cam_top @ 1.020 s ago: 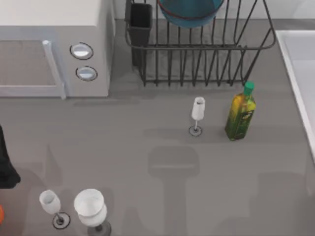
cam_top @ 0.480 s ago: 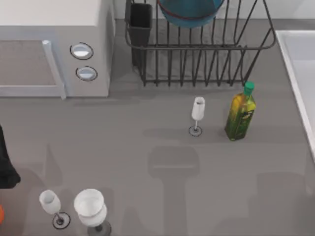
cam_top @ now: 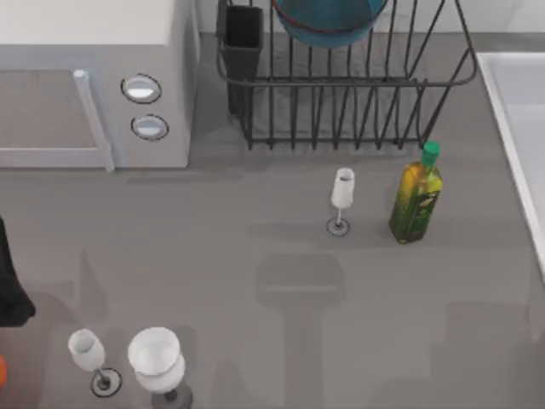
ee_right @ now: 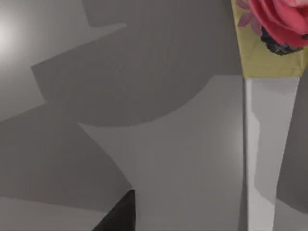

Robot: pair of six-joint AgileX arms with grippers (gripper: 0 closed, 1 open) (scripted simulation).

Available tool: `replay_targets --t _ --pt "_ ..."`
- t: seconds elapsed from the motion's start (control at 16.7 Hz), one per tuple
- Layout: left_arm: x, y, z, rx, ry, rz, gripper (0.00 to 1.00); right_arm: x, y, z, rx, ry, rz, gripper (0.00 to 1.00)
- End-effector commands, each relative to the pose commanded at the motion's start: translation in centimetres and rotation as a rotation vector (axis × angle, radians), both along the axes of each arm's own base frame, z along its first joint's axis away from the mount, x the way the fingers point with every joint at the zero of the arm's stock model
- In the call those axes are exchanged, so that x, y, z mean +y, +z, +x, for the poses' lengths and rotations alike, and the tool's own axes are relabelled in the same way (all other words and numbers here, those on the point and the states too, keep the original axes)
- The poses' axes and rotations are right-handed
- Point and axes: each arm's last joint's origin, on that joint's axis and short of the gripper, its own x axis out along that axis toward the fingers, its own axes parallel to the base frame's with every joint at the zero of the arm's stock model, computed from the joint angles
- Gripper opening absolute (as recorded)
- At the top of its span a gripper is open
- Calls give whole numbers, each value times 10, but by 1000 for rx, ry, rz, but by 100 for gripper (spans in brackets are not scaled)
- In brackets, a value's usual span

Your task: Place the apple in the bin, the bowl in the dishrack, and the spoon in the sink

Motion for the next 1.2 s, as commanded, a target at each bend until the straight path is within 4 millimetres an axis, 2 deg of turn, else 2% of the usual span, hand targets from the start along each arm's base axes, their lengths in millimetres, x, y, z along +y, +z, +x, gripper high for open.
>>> replay_targets --t 0.18,0.66,0.72,0.9,1.2 --pt "0 0 0 0 0 0 100 0 0 0 0 0 0 2" --pt "0 0 0 0 0 0 100 0 0 0 0 0 0 0" --pt "0 0 0 0 0 0 100 0 21 -1 3 -37 -7 0" --pt "0 0 0 0 0 0 100 0 31 3 -8 -34 -6 0" --pt "0 0 0 0 0 0 100 -1 74 5 11 -32 -6 0"
